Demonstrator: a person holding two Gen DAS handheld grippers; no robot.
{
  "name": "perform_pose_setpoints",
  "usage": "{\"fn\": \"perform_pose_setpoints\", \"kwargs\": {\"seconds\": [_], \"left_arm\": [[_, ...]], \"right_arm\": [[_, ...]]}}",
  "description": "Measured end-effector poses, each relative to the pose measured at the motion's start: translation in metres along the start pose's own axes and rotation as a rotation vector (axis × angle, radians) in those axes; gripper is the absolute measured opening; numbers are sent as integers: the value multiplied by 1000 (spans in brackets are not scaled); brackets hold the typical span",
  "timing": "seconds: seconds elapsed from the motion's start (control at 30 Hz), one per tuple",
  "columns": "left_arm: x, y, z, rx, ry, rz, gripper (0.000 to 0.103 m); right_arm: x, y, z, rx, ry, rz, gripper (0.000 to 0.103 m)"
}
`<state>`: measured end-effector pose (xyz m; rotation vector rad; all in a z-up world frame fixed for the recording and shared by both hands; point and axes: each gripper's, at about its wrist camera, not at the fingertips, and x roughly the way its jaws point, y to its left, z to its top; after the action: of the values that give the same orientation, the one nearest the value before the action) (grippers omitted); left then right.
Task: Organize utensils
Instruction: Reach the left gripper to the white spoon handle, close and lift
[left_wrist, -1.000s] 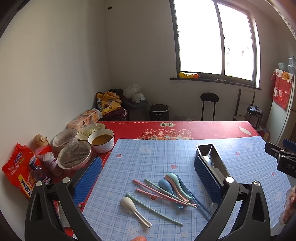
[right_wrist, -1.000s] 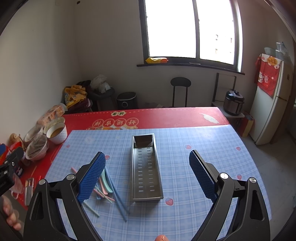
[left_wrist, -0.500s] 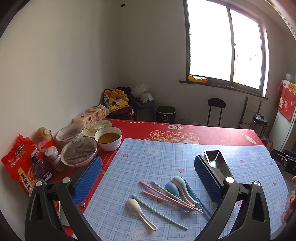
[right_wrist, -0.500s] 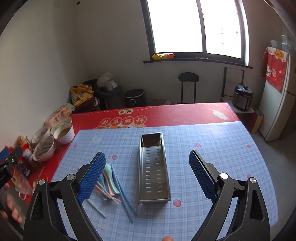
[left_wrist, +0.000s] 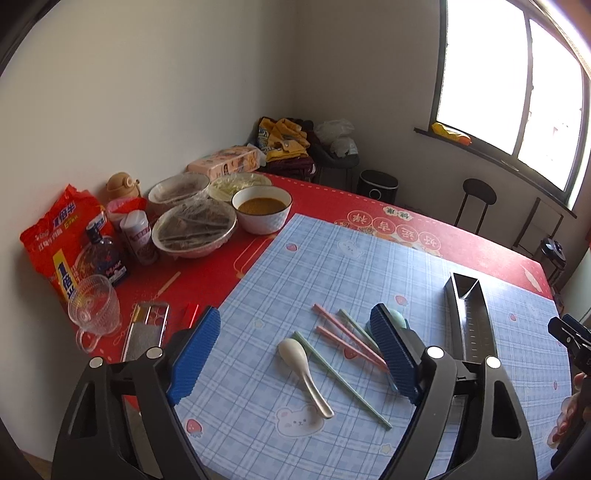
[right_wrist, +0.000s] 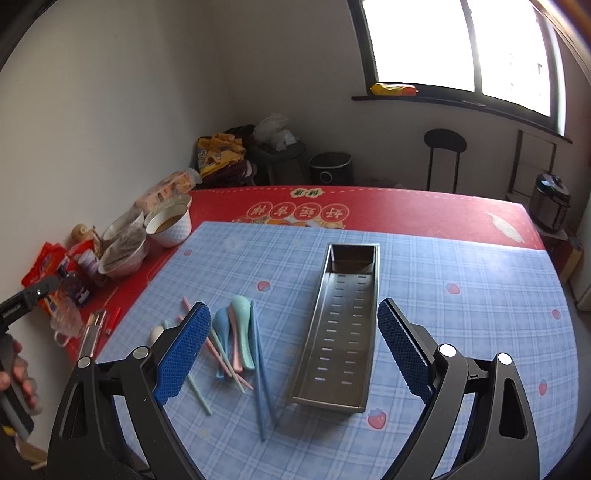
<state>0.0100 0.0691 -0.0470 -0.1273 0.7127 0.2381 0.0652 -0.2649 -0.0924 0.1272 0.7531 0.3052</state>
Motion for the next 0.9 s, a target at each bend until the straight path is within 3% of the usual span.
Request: {"fn": "perform_pose_setpoints", "kwargs": {"seconds": [0.2,0.4,0.57,0.63,0.77,0.9], "left_arm": [[19,1,-29,-40,94,-18,66],[66,20,-46,-99,202,-129,56],[120,34,-63,-107,331,-200,25],[141,37,-73,-120,391,-229,19],[171,38,-88,-131,467,-300,18],[189,32,-97,-131,526,-309,18]], "right_arm": [[27,6,-12,-59,63,44,88],[49,22,-15,-47,87,25,88],[60,33,-15,-25,118,-24,88],[68,36,-17,-22,138,-49,88],[82,43,-24,-4,181,-66,88],[90,49,-29,-4,203,-72,88]]}}
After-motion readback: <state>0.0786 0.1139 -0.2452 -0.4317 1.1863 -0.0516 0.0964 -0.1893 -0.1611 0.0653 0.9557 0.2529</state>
